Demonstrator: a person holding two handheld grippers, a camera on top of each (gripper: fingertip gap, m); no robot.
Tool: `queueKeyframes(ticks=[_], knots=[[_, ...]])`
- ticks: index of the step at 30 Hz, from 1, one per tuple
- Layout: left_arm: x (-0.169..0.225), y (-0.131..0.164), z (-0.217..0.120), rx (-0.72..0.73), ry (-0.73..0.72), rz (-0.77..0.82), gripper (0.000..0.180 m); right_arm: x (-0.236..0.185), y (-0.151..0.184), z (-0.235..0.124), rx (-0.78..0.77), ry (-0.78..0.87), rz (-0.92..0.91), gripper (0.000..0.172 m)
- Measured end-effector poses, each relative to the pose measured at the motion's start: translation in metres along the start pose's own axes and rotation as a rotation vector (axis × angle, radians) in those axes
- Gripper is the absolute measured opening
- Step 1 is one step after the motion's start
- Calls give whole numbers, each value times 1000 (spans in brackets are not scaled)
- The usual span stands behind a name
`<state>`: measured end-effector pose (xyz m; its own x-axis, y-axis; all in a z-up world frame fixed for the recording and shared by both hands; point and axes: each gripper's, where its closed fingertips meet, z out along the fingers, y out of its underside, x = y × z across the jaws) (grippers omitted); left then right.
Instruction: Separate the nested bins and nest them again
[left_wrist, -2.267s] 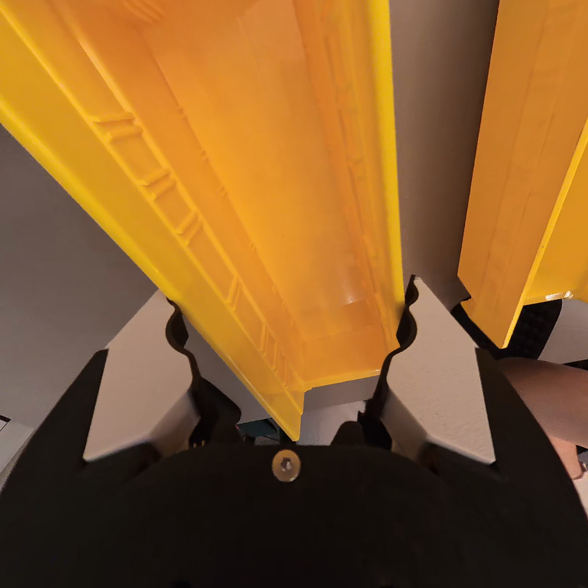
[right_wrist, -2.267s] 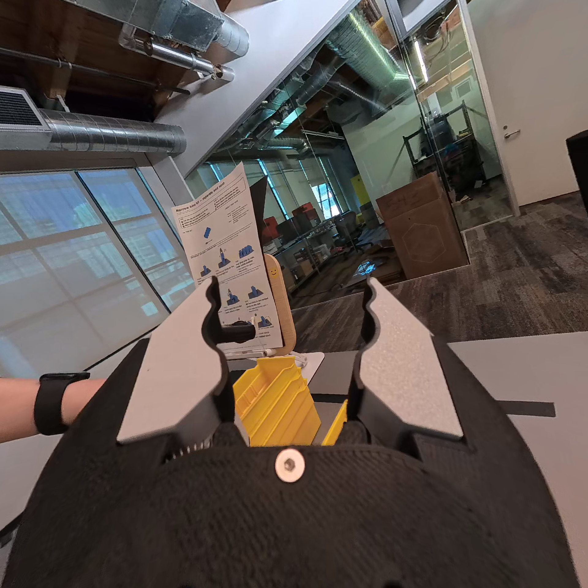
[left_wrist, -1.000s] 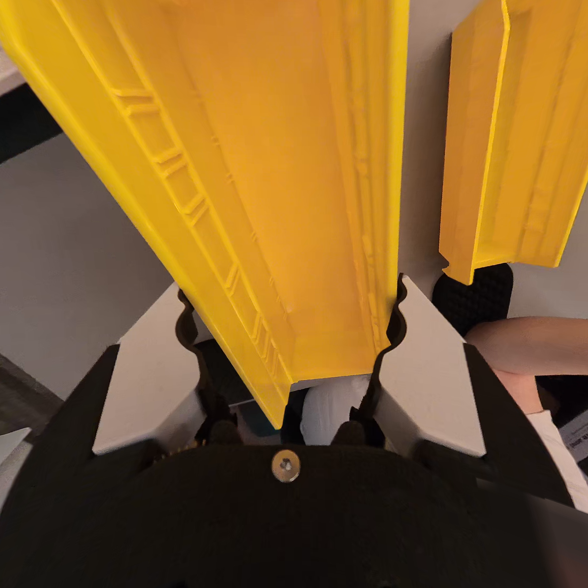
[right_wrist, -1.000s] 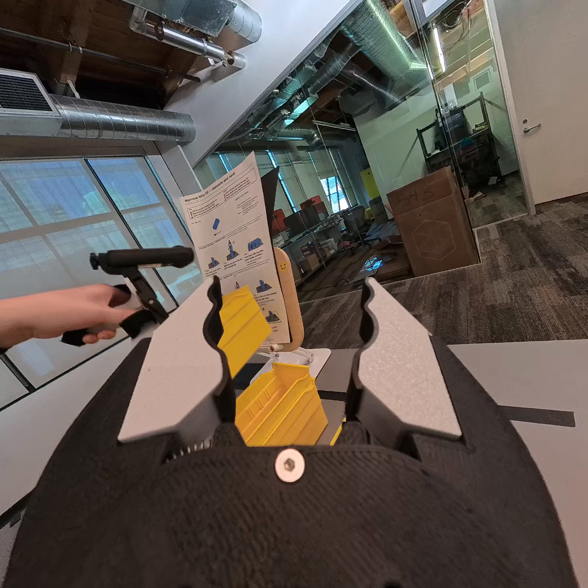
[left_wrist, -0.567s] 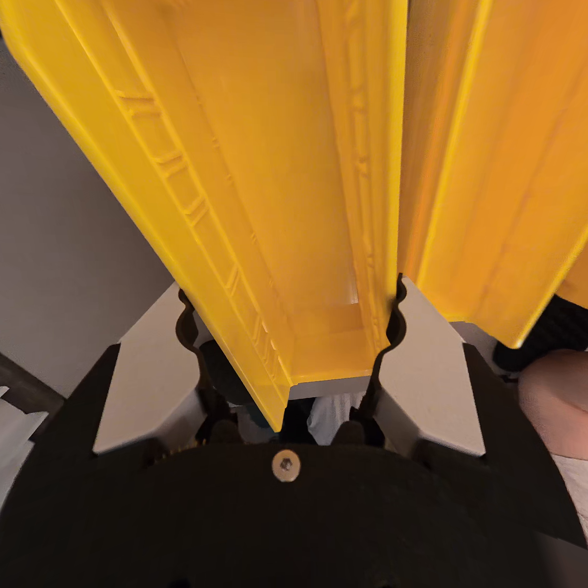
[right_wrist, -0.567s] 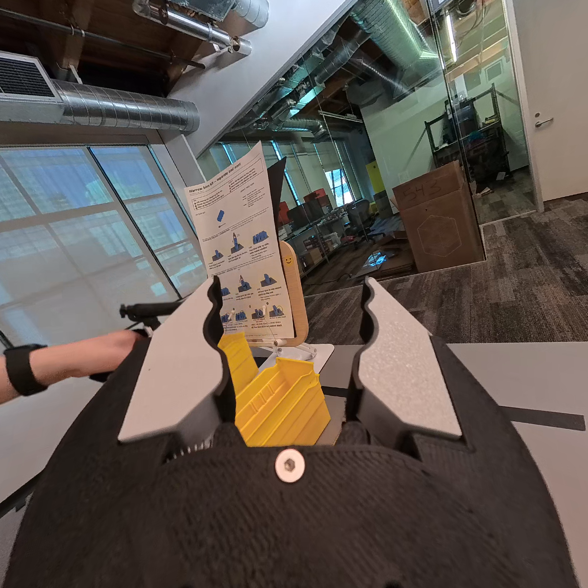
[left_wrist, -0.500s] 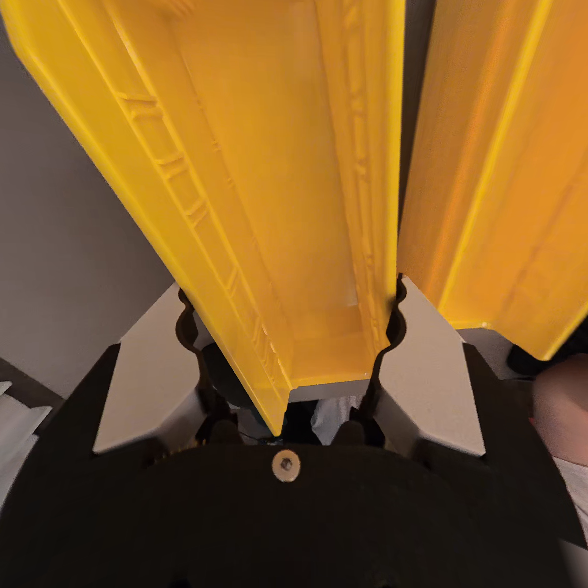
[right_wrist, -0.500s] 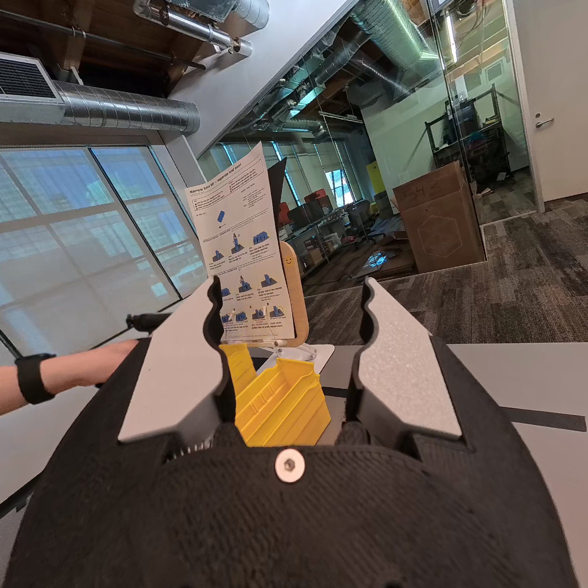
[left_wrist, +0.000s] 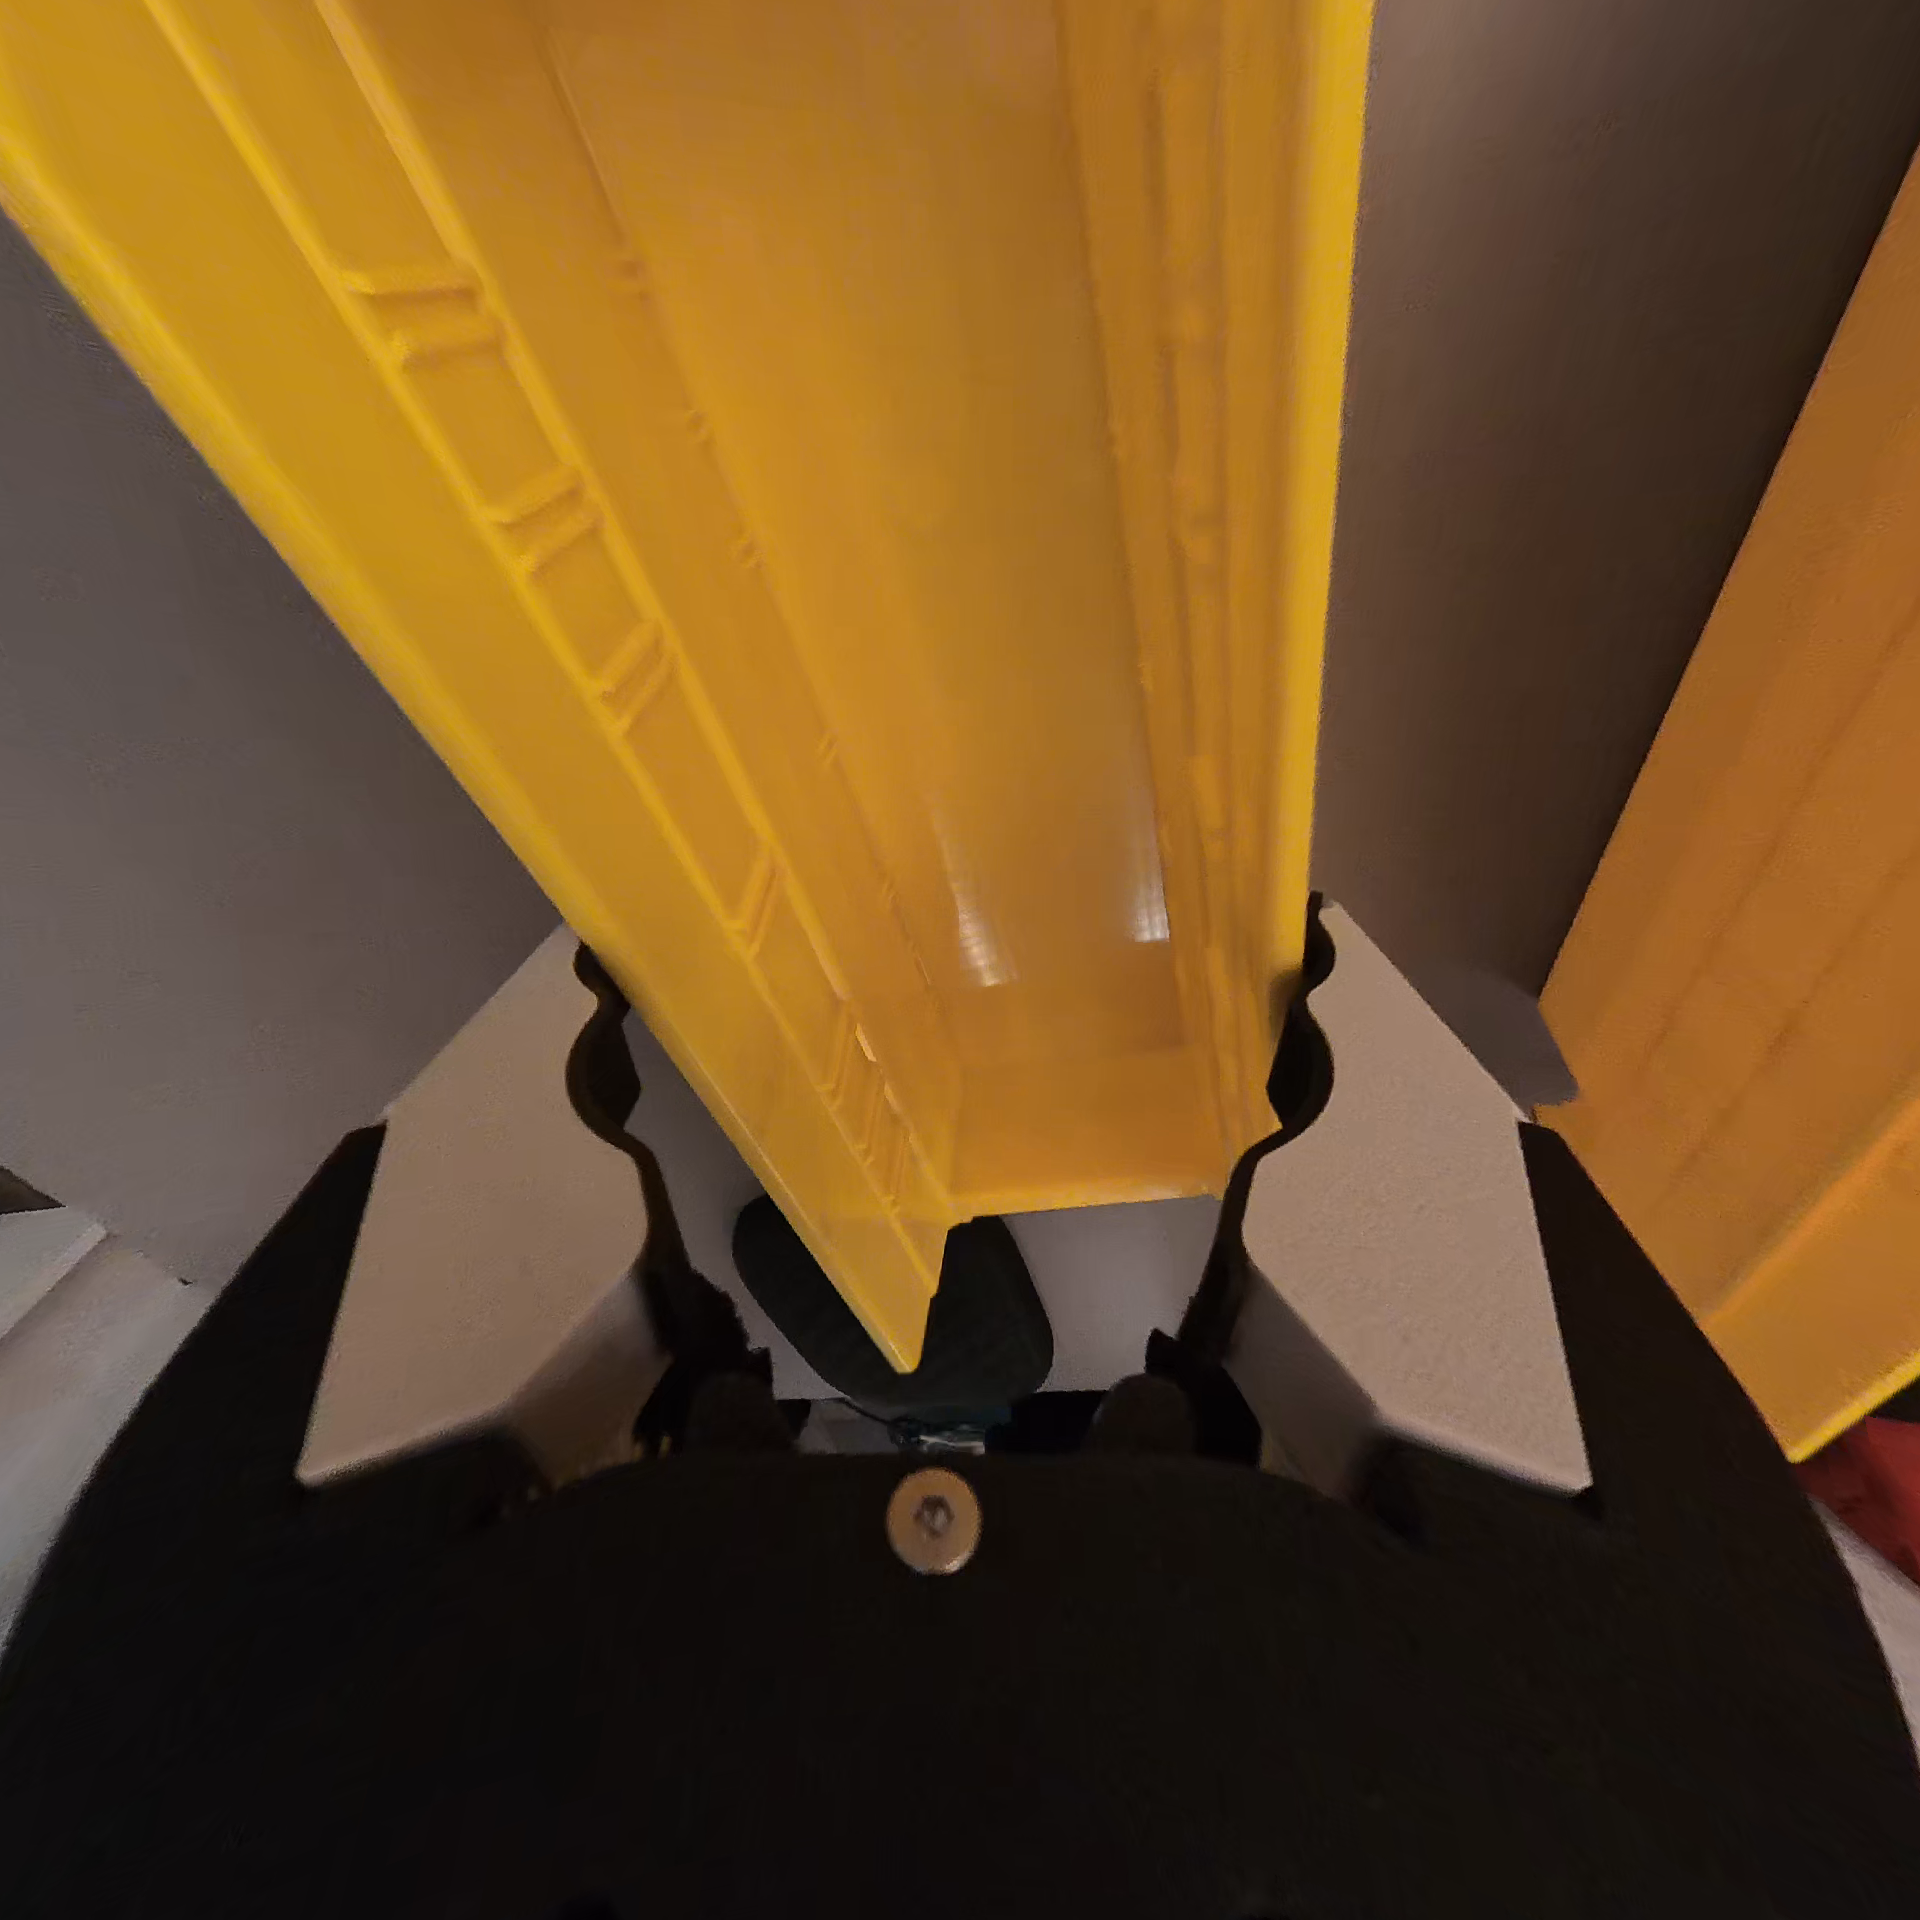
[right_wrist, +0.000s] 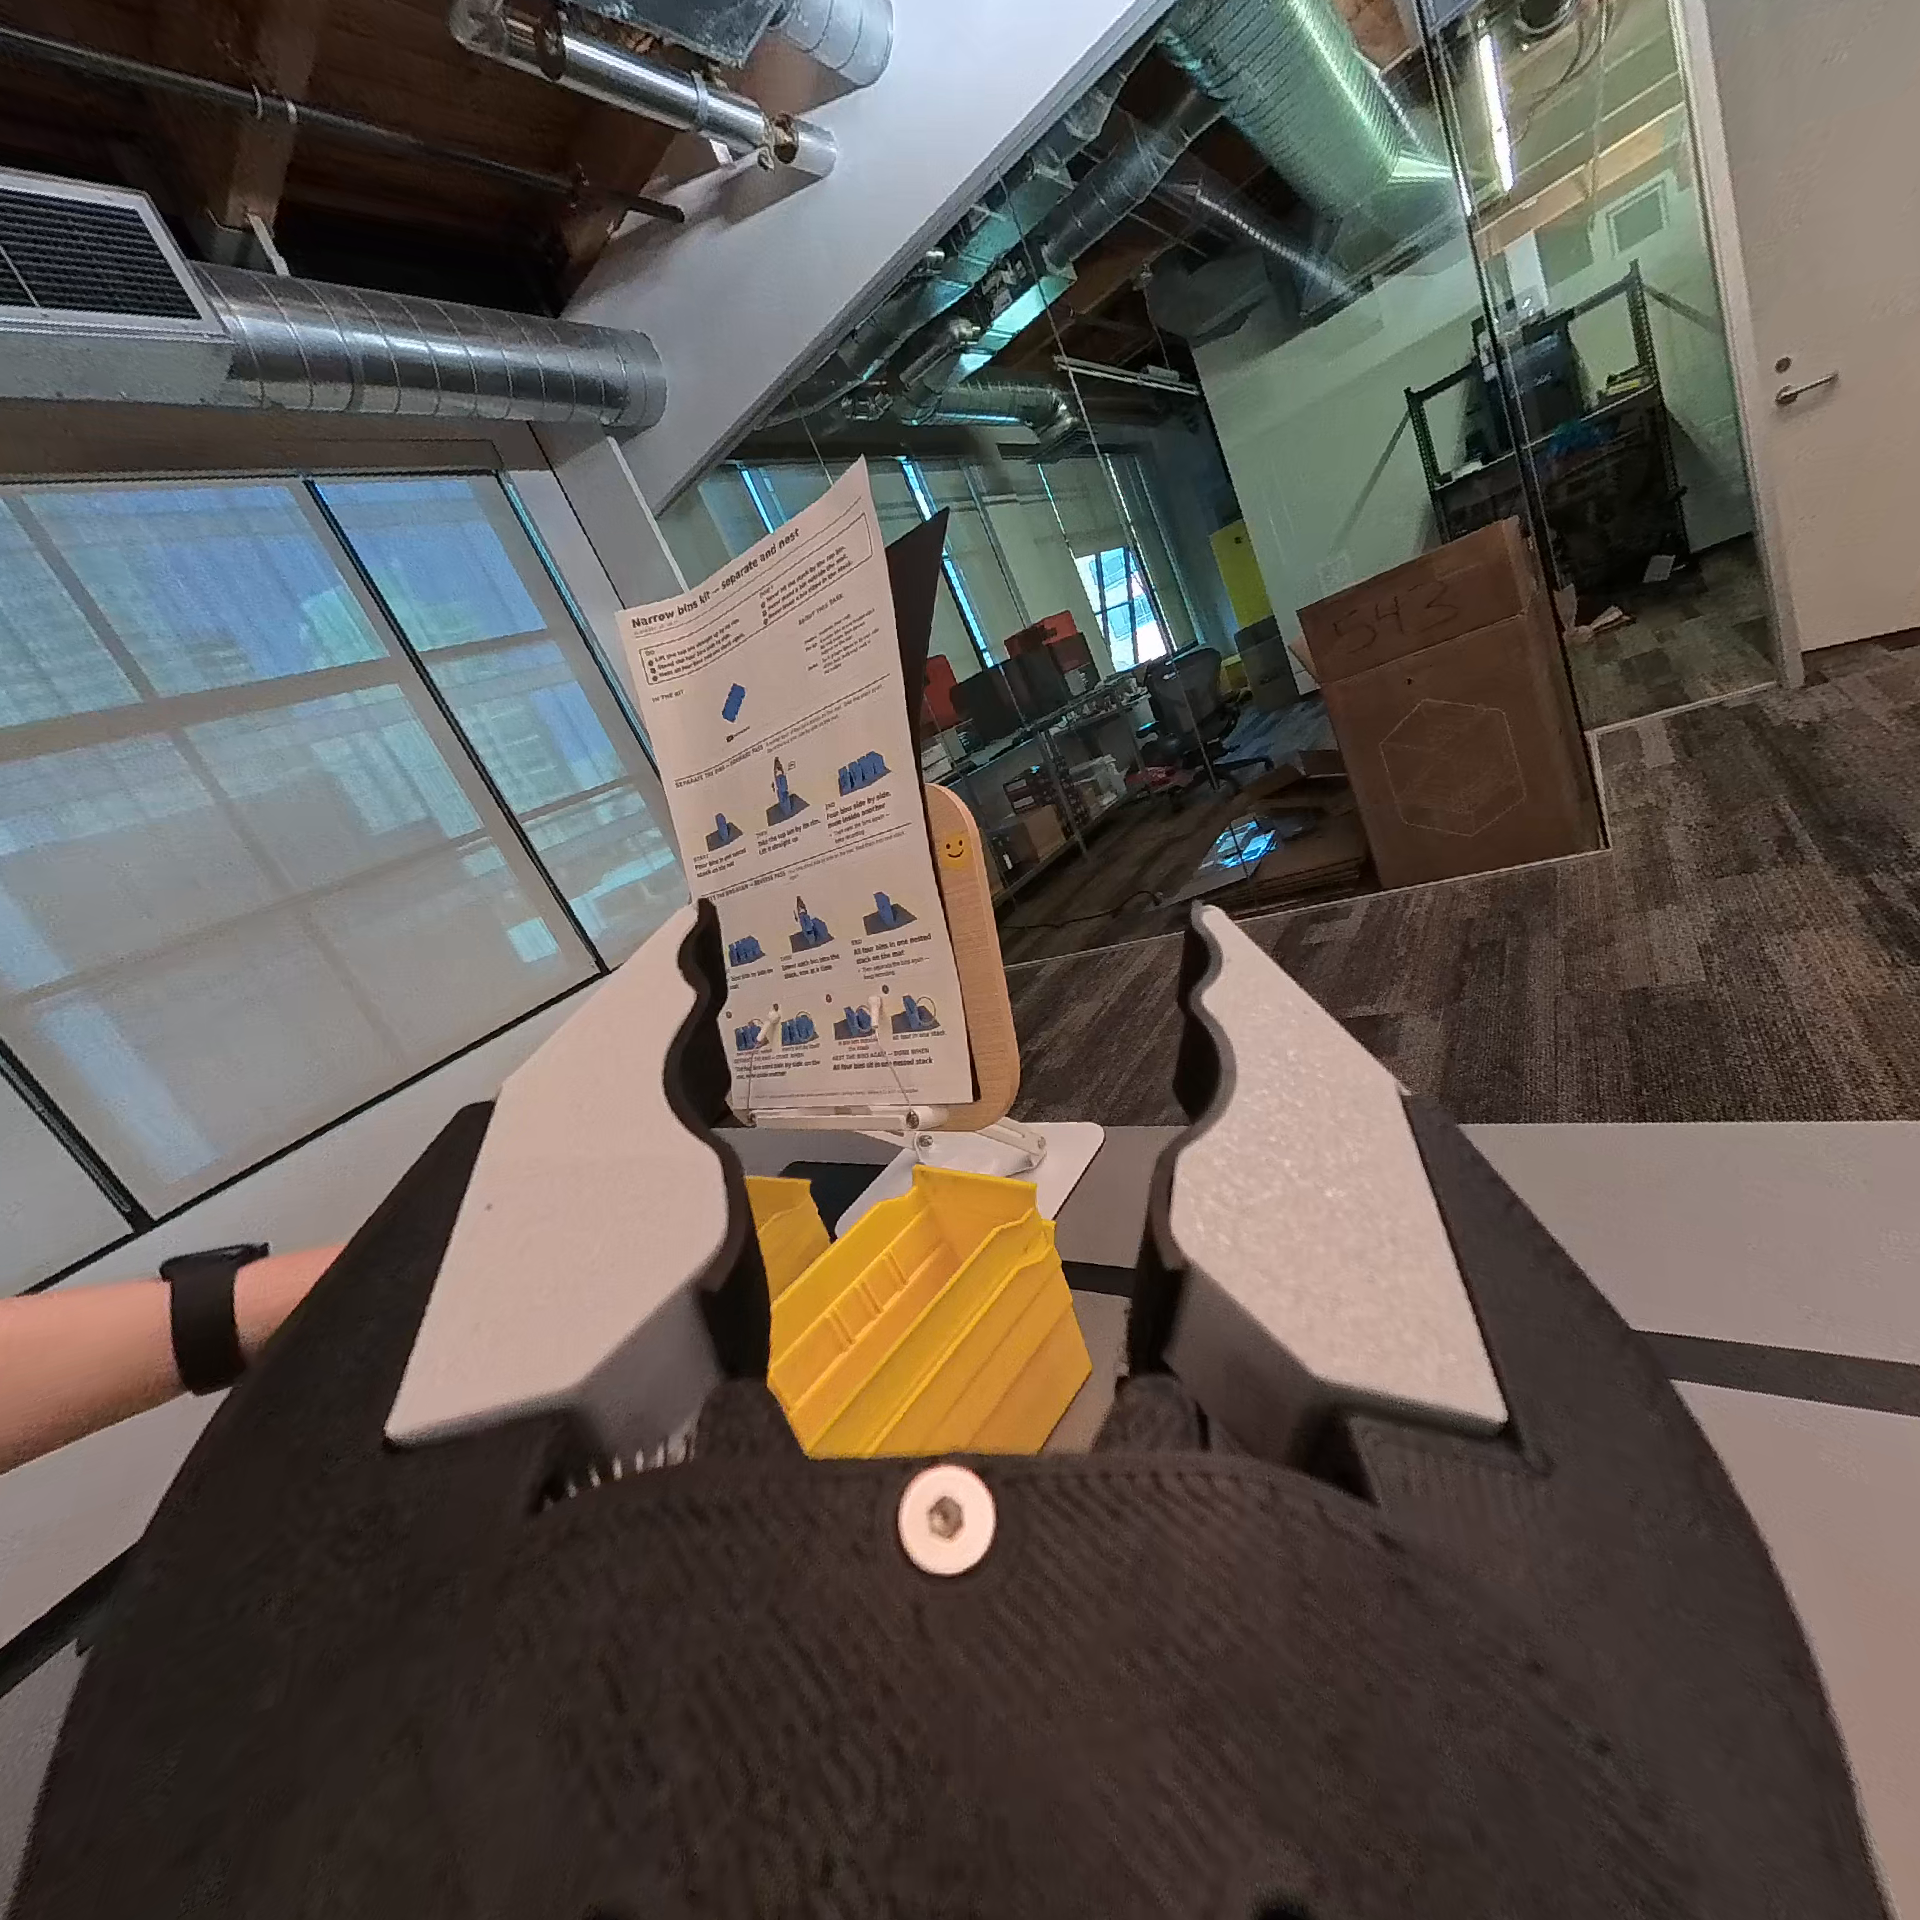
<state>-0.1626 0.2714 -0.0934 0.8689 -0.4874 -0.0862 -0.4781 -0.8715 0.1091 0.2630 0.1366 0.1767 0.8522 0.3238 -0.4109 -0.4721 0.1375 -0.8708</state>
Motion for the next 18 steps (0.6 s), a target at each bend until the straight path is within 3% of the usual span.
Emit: queueKeyframes(ticks=[6,11,13,16,18], knots=[[6,7,7,-12,27,-5,135,-1,2,2,-6,-4,2,87],[14,-4,-31,70,53,-8,134,1,1,2,-3,2,5,87],[35,-9,-56,114,126,-22,134,3,1,1,1,8,6,87],[96,-15,-91,148,380,-98,134,6,1,1,0,14,13,87],[116,-18,-99,163,349,-56,137,7,2,2,-4,14,16,87]])
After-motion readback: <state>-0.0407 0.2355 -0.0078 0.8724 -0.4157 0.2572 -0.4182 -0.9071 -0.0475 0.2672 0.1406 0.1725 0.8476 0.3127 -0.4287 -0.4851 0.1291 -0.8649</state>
